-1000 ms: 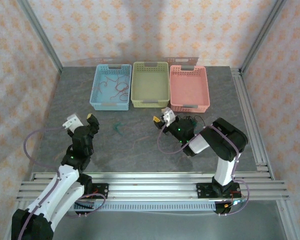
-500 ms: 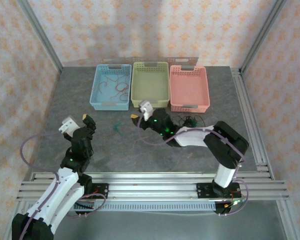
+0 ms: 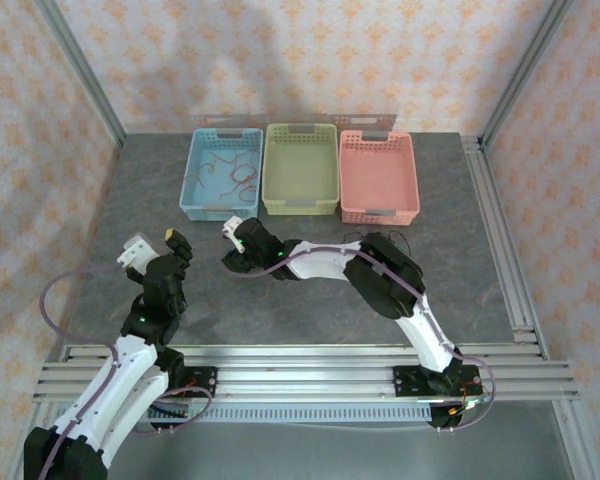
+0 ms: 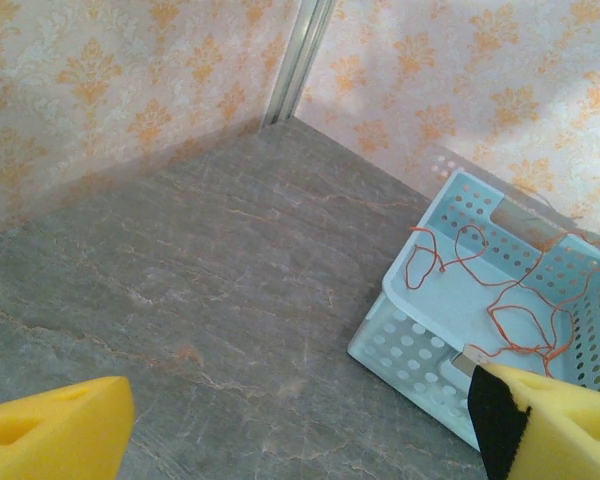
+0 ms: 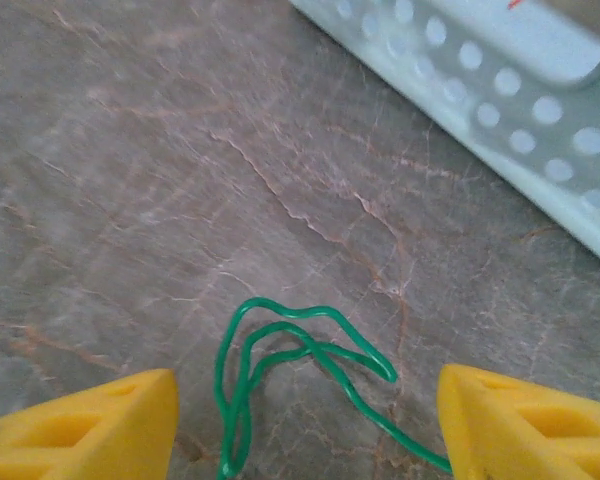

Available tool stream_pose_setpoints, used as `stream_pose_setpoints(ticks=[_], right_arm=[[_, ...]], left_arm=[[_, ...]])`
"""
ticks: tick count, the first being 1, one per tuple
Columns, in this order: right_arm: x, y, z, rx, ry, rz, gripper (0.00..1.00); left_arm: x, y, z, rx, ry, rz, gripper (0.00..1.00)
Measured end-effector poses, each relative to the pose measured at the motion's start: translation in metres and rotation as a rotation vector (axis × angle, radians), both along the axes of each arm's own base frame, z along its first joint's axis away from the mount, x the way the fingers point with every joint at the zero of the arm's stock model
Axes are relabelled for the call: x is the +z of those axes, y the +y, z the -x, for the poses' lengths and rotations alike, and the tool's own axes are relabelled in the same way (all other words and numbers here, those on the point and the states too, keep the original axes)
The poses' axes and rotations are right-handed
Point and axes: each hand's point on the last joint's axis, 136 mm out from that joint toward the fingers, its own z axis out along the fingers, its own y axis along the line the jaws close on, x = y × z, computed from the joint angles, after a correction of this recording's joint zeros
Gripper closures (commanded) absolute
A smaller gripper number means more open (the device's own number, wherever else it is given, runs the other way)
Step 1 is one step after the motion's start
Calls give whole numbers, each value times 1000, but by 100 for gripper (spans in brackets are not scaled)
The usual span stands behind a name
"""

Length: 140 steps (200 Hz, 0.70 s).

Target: Untangle the cables

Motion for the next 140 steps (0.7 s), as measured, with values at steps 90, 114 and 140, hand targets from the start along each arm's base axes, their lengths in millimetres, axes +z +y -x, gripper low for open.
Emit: stream_pose_setpoints(ticks=[90,114,140], right_arm=[[-17,3,-3,-2,16,55,93],[-13,-11,7,4,10,50,100],[6,-34,20,18,-25,52,100]], left_arm=[[0,1,0,5,-1,0,12],[0,1,0,5,0,0,12],[0,1,0,5,-1,1,12]])
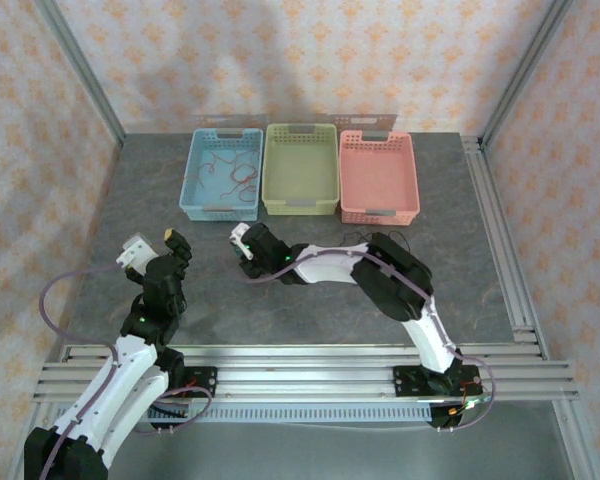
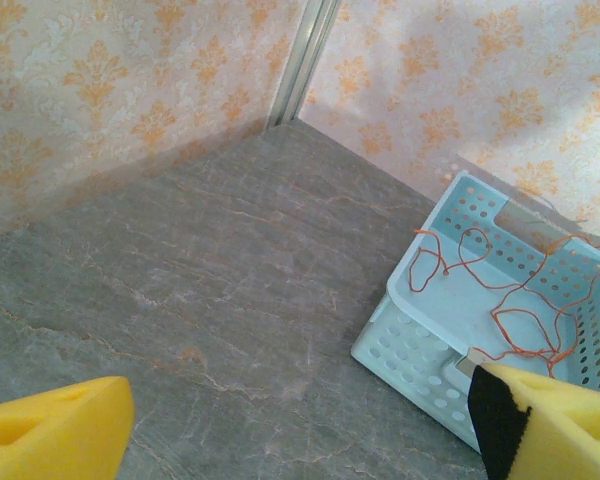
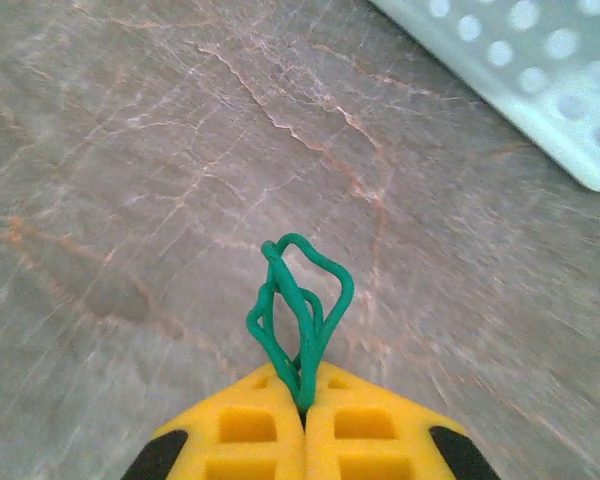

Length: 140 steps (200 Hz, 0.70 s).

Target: Untangle the cables

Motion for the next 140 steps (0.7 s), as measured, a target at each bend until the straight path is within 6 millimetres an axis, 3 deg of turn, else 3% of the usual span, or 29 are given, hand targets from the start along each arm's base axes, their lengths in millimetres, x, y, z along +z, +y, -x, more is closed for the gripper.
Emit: stream_pose_setpoints(ticks=[40,71,91,112,140], right_arm=[[74,-40,-1,-19,-138,-93,100],[122,-111,-40,-185,-201,-187,100],[136,-169,-75,-358,-206,-231,100],[139,-225,-98,-536,-211,-249,100],[134,-274,-117,-708,-212,-253,100]], left_arm=[[0,0,0,0,0,1,12],[0,0,0,0,1,0,12],[0,0,0,0,2,1,12],[-1,0,0,0,3,0,12],[-3,0,-1,0,14,-2,12]])
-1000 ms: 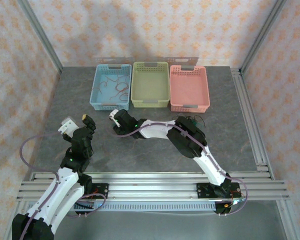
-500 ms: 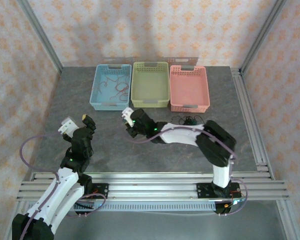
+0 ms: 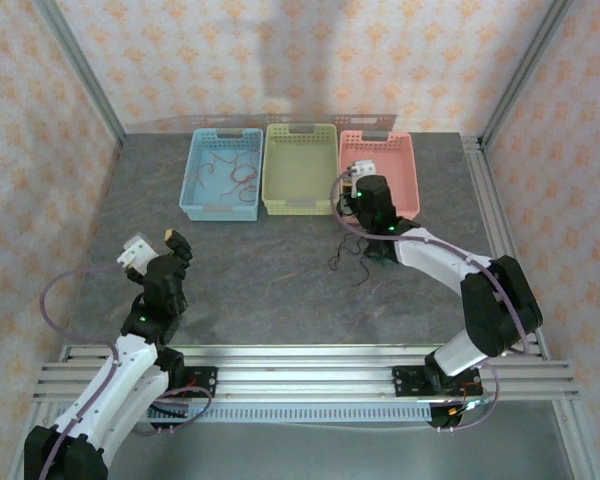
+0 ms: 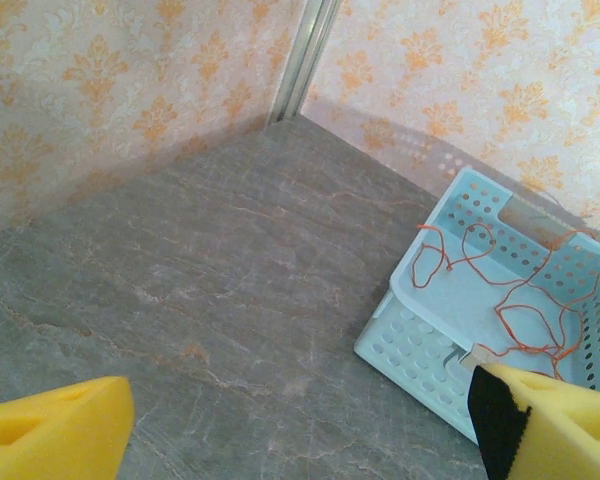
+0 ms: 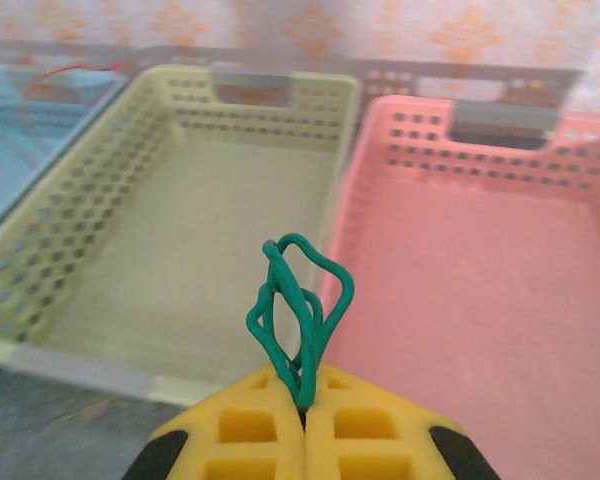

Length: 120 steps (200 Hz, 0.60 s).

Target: Untangle the cables

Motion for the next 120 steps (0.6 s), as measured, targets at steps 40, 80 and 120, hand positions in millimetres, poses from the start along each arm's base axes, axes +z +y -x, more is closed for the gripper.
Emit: stream_pose_setpoints(ticks=[40,80,120], right_arm=[[-23,-56,-29,-180,46,-7,49],[-32,-65,-31,-216,84,-12,42],[0,-78,4,-240,39,-83,45]], left_arm=[[0,0,0,0,1,-1,12],[-2,0,0,0,8,-2,12],[-3,0,-1,0,11,-2,12]])
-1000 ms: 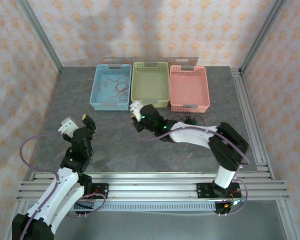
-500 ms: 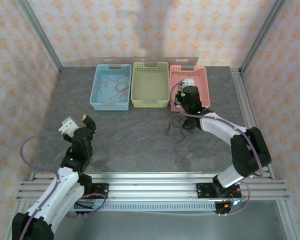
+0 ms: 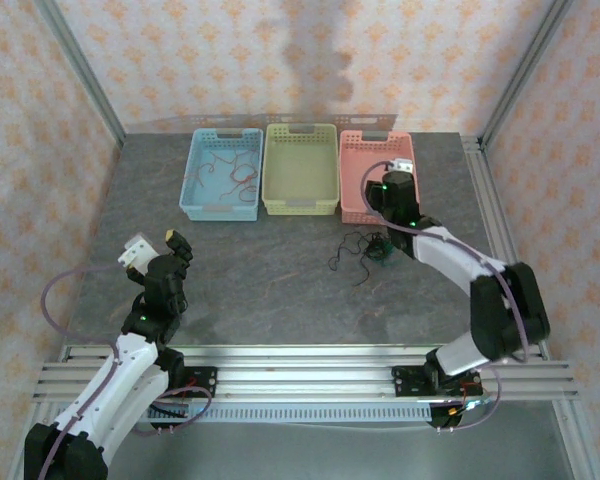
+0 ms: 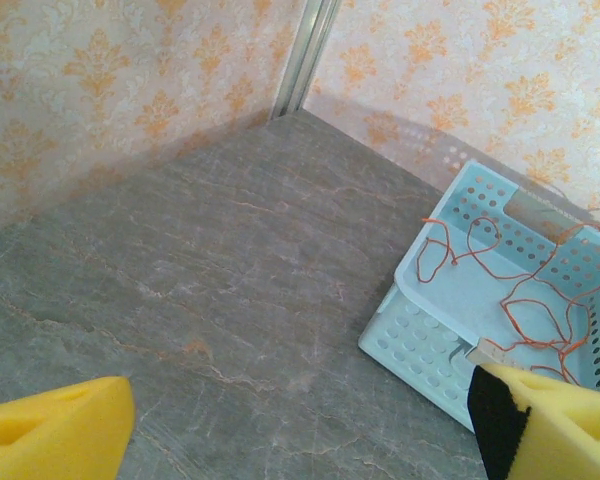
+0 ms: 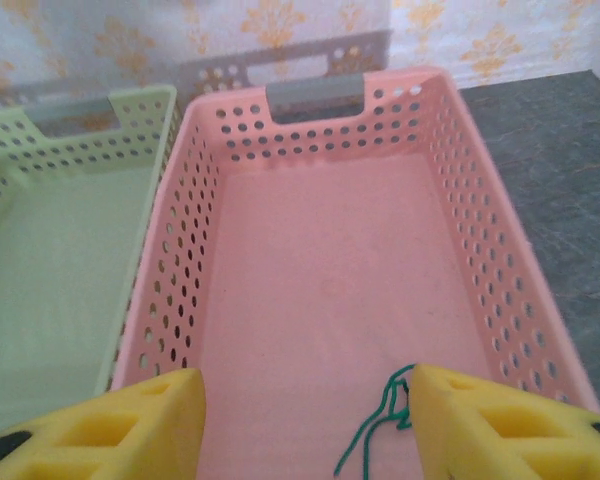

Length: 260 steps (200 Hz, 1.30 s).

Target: Untangle the cables

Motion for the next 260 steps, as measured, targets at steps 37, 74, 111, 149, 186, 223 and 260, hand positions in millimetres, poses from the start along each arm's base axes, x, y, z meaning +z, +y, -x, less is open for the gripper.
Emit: stream_pose_setpoints(ticks=[37,74,111,149,186,223,260], right_arm=[[19,-12,36,-50,13,-112,47],[8,-17,70,-99,89,-271,47],[-38,-17,94,-156,247,-352,46],[-69,-19,107,-211,353,-374,44],[-86,-28,110,-264,414,-373,44],[-124,-27,111,-294,552,-378,50],[-145,-13,110,-262,661,-397,66]], left_arm=[[-2,0,-1,-1,9,-2,12],[-3,-1,-1,-3,10,2,12],[-3,-1,-1,-3,8,5,12],[-3,-1,-1,-4,8,6,12],[-5,-1,-2,-5,16,5,12],[-5,-1,-2,-5,19,4,12],[-5,-1,-2,-5,19,4,12]])
